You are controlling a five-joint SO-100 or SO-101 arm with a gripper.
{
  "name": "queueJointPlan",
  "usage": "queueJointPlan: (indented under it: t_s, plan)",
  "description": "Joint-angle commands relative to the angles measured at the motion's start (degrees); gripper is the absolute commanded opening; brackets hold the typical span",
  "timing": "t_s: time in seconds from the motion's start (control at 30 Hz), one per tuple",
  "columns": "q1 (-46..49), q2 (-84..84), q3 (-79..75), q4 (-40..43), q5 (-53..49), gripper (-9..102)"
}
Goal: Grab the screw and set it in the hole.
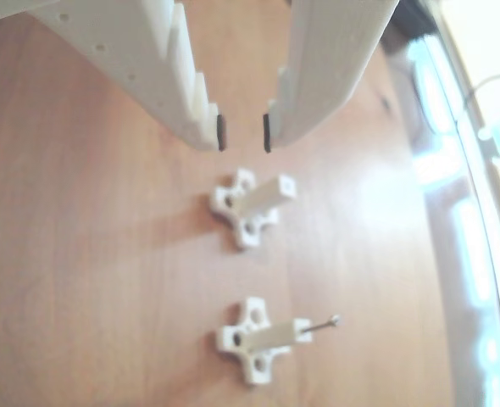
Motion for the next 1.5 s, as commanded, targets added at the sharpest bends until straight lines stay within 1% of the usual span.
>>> queueJointPlan:
  t_s: [0.0, 1.47]
  plan:
    - [0.35, 1.23, 19.34, -12.22, 6.42, -4]
    - [-0.09, 1.23, 18.98, -11.34, 5.71, -4]
